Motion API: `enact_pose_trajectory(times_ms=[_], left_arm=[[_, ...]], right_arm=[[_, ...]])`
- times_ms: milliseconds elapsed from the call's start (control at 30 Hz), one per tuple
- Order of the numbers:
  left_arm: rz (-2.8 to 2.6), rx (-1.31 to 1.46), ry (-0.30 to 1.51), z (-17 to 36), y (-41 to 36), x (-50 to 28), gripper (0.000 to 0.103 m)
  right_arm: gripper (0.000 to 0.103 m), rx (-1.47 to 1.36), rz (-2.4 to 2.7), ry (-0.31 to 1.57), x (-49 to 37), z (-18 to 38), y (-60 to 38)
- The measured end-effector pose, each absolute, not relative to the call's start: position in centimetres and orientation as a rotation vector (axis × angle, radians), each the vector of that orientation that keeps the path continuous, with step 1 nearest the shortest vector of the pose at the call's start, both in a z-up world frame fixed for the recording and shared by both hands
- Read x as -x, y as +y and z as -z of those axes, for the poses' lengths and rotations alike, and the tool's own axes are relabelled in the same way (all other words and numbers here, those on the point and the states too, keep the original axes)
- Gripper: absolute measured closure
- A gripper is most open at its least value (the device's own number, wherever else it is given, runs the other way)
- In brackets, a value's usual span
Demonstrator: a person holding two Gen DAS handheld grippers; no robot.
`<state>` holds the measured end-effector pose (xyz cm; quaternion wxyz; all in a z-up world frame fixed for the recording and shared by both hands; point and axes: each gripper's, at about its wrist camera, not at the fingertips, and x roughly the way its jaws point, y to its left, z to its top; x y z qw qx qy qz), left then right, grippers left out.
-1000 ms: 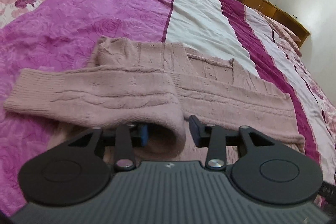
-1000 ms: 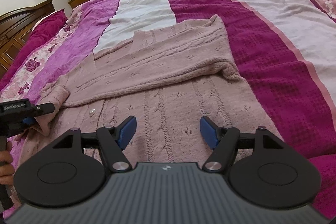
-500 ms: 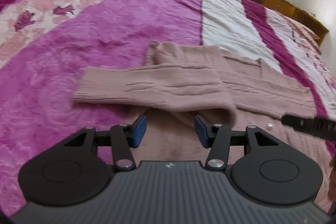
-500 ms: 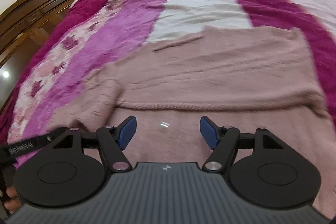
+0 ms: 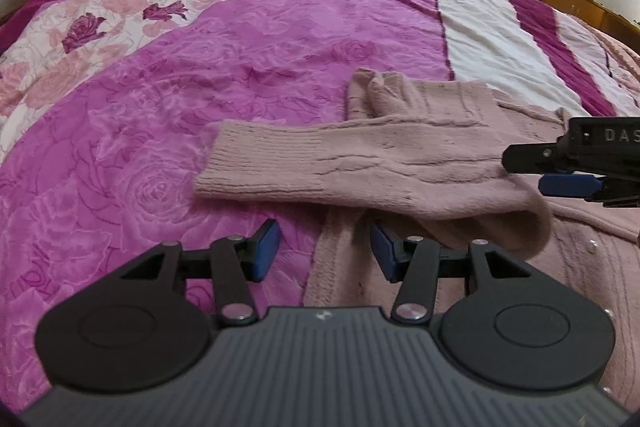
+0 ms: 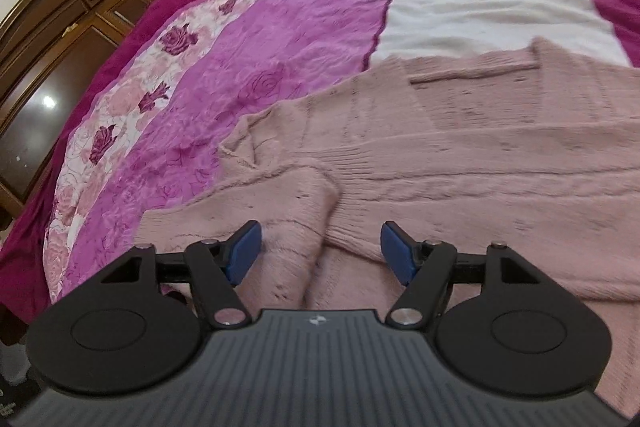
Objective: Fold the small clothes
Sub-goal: 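Move the right gripper over the cuff of the folded sleeve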
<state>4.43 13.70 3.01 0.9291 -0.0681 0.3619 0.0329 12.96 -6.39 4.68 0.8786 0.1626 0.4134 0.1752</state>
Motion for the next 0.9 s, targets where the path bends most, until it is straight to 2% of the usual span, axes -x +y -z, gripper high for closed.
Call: enact_pose_trajectory(times_ms=[33,100,167,233,400,533,667,900], left_arm=[[-0.071,0.137,0.739,-2.9,13.7,-4.6,0.051],[-0.079,0.125,0.737,-2.8,13.7,-5.0,0.051],[-0.09,0.116,0.733,-2.7,13.7,-5.3,0.051],[-0.099,0.123,0.738,-2.5,13.7,-5.5,0.051],[-0.112,0.118,0.742,-2.3,13.5,-5.7,0.051],[-0.116,0.088,0.741,-2.1,13.1,-5.7,0.049],[-0.117,0.081,0.743,-1.9,13.1,-5.7,0.048],[-0.114,0.084,0.748,-2.0,13.1,-5.8,0.047]], right_arm=[[0.033,-0.332,-0.367,0.867,-13.5,-4.4,-6.1],[0.048,-0.323,-0.373,0.871,-14.4,-3.9,-5.4],[0.088,-0.316,-0.391,0.877,-15.1,-3.5,-5.0],[0.094,-0.274,-0.407,0.846,-15.5,-3.9,-4.5],[0.095,-0.133,-0.452,0.603,-14.5,-7.9,-3.9],[0.095,-0.035,-0.375,0.512,-14.0,-8.7,-4.2],[0.095,0.019,-0.295,0.529,-14.2,-6.7,-5.0],[0.092,-0.032,-0.237,0.684,-15.8,-1.4,-6.7]])
